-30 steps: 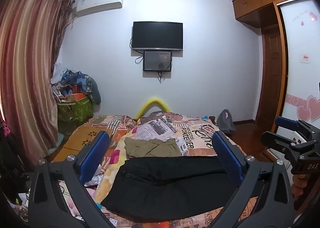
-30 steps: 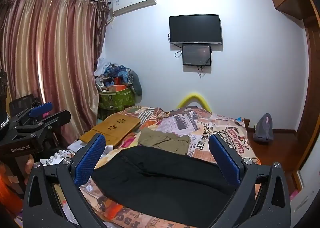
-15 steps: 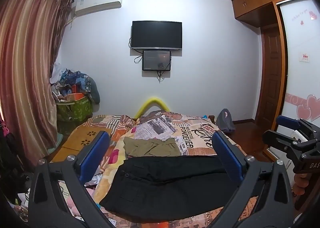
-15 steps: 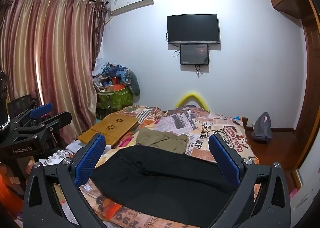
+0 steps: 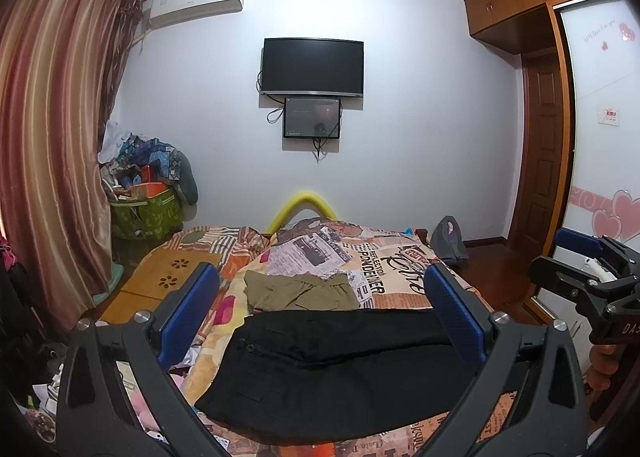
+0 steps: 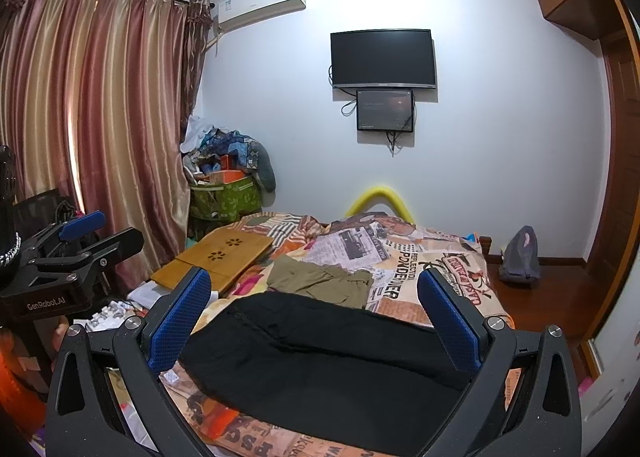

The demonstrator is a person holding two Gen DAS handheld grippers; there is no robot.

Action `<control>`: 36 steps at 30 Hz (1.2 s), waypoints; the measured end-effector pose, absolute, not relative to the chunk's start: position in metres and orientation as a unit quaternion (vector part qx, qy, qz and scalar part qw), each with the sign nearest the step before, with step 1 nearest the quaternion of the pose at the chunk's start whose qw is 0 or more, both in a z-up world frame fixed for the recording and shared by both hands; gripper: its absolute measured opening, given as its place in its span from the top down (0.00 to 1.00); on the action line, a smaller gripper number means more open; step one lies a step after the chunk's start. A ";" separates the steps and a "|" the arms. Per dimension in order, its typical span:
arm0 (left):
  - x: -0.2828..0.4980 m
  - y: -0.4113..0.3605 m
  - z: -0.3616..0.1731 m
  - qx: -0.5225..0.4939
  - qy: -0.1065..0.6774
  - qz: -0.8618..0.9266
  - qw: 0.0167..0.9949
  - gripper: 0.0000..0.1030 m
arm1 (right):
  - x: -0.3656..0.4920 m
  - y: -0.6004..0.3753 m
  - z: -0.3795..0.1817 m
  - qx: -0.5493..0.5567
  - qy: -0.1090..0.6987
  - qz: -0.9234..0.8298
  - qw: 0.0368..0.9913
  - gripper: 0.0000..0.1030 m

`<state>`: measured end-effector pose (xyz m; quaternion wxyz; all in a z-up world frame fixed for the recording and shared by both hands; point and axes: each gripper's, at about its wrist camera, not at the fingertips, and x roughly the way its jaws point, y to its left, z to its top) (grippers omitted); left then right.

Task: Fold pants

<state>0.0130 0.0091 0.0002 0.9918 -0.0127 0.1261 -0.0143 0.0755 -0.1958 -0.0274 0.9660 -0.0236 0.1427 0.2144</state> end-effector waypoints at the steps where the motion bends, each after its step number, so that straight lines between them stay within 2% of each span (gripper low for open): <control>1: 0.014 0.008 0.000 -0.013 0.126 -0.015 0.992 0.00 | 0.076 -0.195 -0.026 -0.024 0.143 0.214 0.966 0.00; 36: 0.010 0.010 -0.010 -0.008 0.119 -0.025 0.993 0.00 | 0.074 -0.196 -0.024 -0.024 0.143 0.210 0.967 0.00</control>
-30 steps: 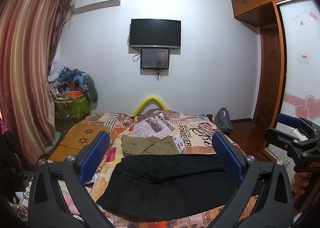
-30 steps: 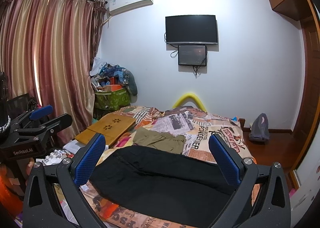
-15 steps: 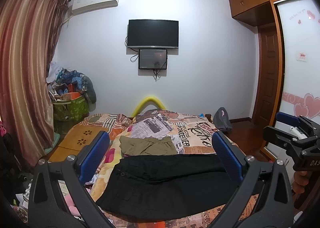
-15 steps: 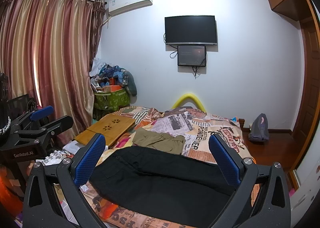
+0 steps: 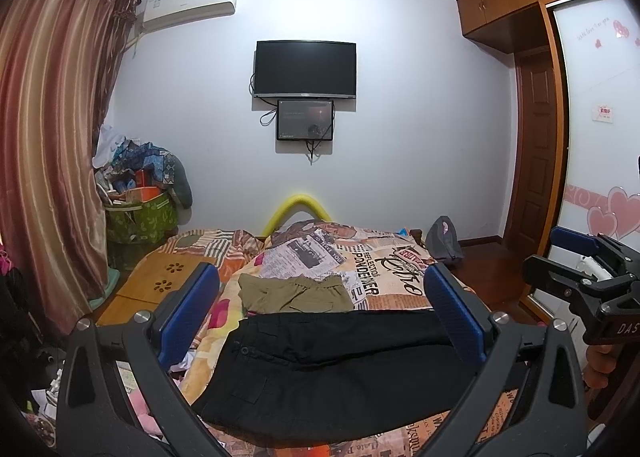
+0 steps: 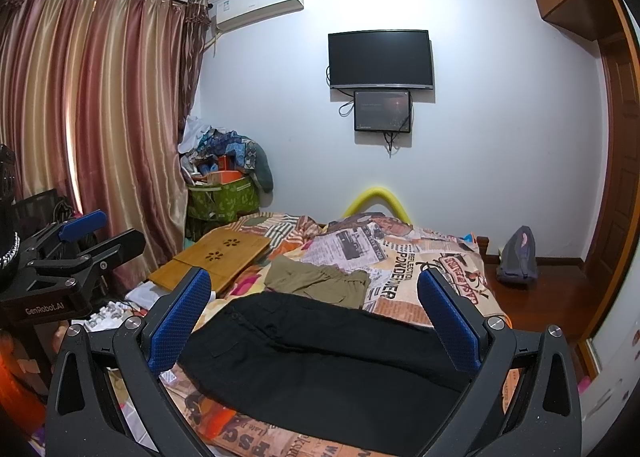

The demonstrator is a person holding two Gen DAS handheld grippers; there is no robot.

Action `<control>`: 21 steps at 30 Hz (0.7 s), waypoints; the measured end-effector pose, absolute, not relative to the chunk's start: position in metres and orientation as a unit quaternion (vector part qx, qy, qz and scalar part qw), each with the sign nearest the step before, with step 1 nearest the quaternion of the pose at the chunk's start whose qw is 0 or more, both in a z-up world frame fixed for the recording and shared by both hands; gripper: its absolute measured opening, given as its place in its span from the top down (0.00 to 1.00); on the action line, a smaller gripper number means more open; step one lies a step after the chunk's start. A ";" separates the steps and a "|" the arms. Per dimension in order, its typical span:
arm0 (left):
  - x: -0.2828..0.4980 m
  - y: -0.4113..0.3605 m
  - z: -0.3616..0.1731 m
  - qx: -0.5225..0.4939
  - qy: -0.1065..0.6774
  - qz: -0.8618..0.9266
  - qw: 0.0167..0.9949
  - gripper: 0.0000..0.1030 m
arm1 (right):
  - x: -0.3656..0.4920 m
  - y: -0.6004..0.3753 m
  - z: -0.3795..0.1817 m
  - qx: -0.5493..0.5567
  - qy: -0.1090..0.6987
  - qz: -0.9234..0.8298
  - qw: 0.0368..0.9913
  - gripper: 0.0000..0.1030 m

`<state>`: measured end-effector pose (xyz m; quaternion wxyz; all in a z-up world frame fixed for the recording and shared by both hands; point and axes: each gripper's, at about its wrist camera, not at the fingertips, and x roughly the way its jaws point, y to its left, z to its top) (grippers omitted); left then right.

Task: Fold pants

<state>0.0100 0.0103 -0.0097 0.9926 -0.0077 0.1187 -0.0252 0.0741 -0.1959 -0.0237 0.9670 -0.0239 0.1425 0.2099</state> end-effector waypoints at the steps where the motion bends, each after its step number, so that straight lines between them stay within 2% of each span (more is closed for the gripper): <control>1: 0.010 0.011 -0.010 -0.008 0.119 -0.026 0.993 0.00 | 0.074 -0.196 -0.024 -0.024 0.142 0.210 0.967 0.00; 13: 0.018 0.011 -0.015 -0.011 0.124 -0.031 0.992 0.00 | 0.078 -0.195 -0.029 -0.026 0.146 0.205 0.967 0.00; 21: 0.044 0.021 -0.029 -0.016 0.144 -0.032 0.989 0.00 | 0.103 -0.197 -0.048 -0.028 0.177 0.195 0.964 0.00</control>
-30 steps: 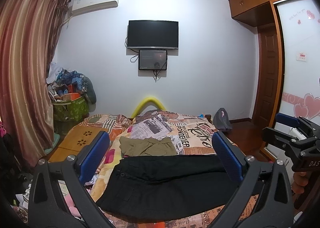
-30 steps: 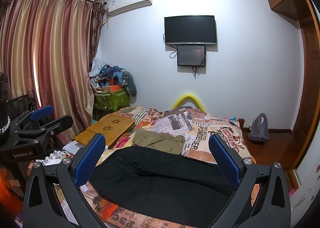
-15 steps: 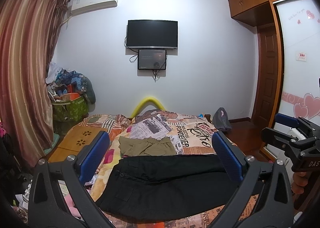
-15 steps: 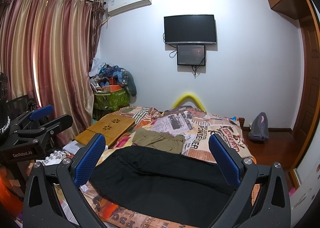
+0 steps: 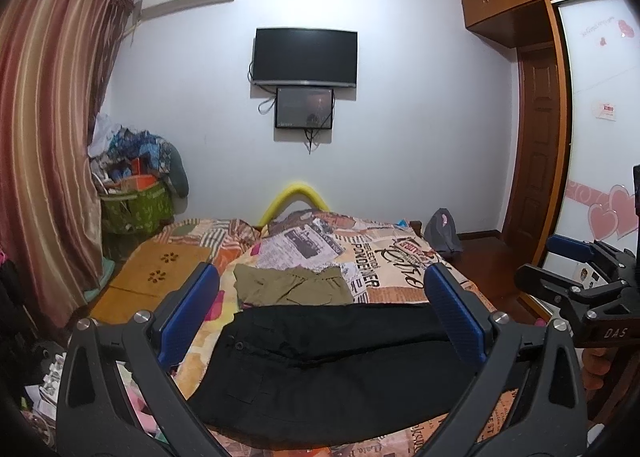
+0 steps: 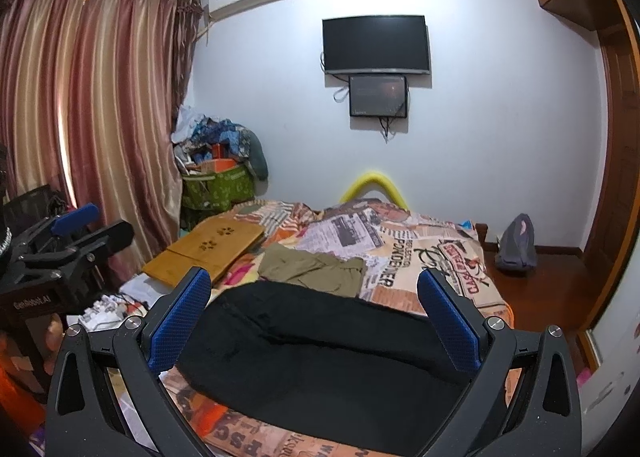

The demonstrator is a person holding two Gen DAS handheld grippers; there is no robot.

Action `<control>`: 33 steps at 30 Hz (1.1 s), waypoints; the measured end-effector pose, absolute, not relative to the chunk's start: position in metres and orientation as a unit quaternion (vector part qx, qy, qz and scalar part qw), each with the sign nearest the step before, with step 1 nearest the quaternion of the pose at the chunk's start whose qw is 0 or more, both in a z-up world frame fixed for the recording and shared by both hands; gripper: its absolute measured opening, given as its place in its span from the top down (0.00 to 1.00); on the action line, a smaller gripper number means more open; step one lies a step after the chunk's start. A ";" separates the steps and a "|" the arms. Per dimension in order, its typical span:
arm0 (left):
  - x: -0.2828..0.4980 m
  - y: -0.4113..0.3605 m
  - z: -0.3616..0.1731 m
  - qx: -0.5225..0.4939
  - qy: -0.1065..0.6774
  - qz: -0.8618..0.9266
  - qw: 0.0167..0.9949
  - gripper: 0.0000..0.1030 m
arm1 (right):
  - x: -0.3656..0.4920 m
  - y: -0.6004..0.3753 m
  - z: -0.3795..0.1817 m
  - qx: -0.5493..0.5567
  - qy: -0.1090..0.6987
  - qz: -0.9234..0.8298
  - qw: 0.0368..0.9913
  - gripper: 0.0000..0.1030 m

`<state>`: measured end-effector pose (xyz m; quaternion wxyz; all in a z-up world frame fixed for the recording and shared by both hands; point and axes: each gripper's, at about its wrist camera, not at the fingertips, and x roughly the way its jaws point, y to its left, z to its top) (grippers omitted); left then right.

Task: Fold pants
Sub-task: 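Lower both grippers onto the black pants waistband and close them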

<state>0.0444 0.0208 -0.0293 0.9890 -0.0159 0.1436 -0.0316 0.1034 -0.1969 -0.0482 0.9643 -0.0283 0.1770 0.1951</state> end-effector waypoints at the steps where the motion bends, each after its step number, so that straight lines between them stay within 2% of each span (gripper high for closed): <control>1: 0.052 0.024 -0.033 -0.019 0.150 -0.032 0.988 0.00 | 0.106 -0.196 -0.050 -0.030 0.181 0.194 0.964 0.00; 20: 0.258 0.102 -0.137 -0.018 0.308 0.010 0.951 0.00 | 0.236 -0.234 -0.140 -0.073 0.304 0.147 0.938 0.00; 31: 0.370 0.145 -0.240 -0.042 0.421 0.020 0.906 0.00 | 0.309 -0.247 -0.190 -0.125 0.353 0.145 0.916 0.03; 33: 0.387 0.150 -0.260 -0.038 0.445 0.028 0.894 0.05 | 0.322 -0.251 -0.203 -0.131 0.367 0.145 0.910 0.03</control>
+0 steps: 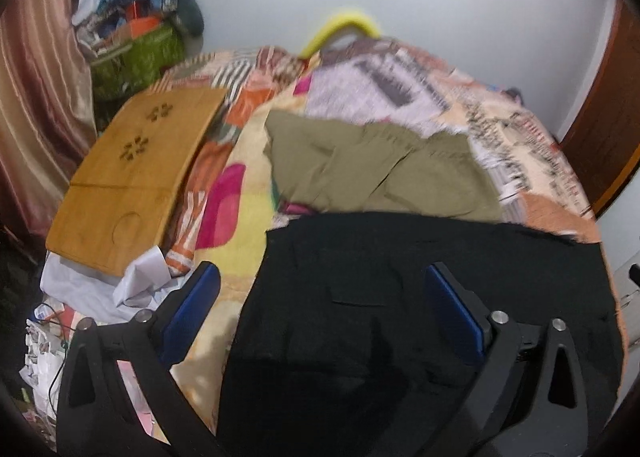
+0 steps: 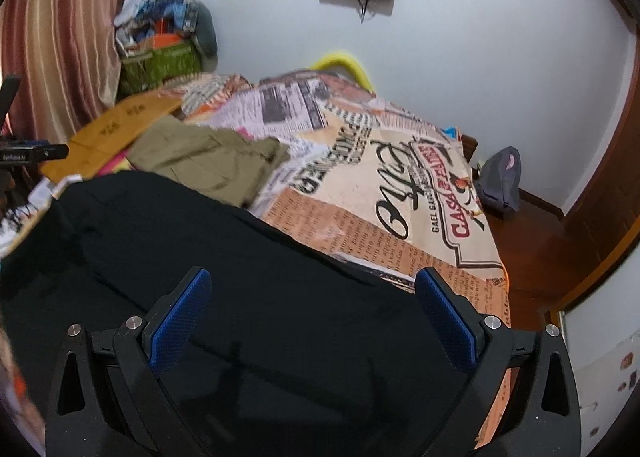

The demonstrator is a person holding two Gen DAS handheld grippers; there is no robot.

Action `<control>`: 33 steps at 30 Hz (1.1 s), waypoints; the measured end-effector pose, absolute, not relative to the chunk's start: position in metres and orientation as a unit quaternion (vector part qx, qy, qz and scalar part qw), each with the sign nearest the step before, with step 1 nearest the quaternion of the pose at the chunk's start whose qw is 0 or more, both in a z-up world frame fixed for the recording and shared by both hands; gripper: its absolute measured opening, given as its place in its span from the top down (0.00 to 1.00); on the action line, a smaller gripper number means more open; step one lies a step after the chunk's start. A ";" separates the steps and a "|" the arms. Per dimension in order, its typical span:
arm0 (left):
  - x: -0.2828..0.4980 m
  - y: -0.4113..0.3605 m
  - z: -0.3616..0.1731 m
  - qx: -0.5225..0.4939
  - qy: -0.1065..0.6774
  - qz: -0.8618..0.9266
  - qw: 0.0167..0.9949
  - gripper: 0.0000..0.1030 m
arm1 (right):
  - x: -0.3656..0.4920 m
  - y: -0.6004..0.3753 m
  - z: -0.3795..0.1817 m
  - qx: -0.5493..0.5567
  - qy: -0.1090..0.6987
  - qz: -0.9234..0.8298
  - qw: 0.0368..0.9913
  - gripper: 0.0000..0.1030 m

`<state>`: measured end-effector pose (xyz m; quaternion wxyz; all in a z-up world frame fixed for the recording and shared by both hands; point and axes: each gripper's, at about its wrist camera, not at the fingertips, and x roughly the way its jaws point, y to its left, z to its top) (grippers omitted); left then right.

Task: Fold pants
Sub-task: 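Lower both grippers onto the black pants waistband and close them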

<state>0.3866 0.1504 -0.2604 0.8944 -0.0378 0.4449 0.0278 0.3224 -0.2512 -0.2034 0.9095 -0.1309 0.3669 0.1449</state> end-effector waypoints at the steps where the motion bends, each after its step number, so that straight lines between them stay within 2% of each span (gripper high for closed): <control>1: 0.394 0.152 -0.268 -0.035 0.456 0.029 0.889 0.09 | 0.329 -0.252 -0.210 -0.131 0.374 0.148 0.906 0.04; 6: 0.430 0.166 -0.294 -0.019 0.496 0.037 0.867 0.13 | 0.361 -0.255 -0.238 -0.147 0.411 0.161 0.885 0.14; 18: 0.498 0.194 -0.358 -0.056 0.599 0.025 0.799 0.16 | 0.418 -0.248 -0.273 -0.150 0.458 0.196 0.854 0.16; 20: 0.500 0.197 -0.367 -0.079 0.609 0.009 0.789 0.21 | 0.424 -0.247 -0.278 -0.155 0.465 0.200 0.848 0.16; 21: 0.500 0.197 -0.368 -0.085 0.609 0.000 0.789 0.29 | 0.426 -0.247 -0.281 -0.154 0.471 0.206 0.844 0.17; 22: 0.501 0.197 -0.368 -0.089 0.608 -0.008 0.789 0.37 | 0.431 -0.245 -0.284 -0.151 0.478 0.211 0.839 0.23; 24: 0.501 0.196 -0.369 -0.095 0.608 -0.021 0.788 0.44 | 0.435 -0.243 -0.292 -0.142 0.500 0.225 0.824 0.33; 26: 0.501 0.195 -0.369 -0.095 0.607 -0.027 0.789 0.54 | 0.439 -0.242 -0.297 -0.137 0.506 0.230 0.820 0.35; 27: 0.501 0.194 -0.368 -0.097 0.606 -0.032 0.789 0.63 | 0.439 -0.241 -0.298 -0.138 0.504 0.231 0.821 0.35; 29: 0.499 0.190 -0.366 -0.093 0.603 -0.032 0.792 0.70 | 0.438 -0.240 -0.298 -0.139 0.501 0.234 0.821 0.38; 30: 0.498 0.186 -0.362 -0.083 0.598 -0.031 0.796 0.76 | 0.438 -0.239 -0.298 -0.138 0.500 0.236 0.821 0.44; 32: 0.498 0.183 -0.359 -0.065 0.590 -0.028 0.804 0.78 | 0.438 -0.237 -0.297 -0.140 0.498 0.241 0.821 0.55; 33: 0.496 0.180 -0.355 -0.051 0.581 -0.027 0.812 0.79 | 0.437 -0.236 -0.295 -0.138 0.496 0.246 0.821 0.67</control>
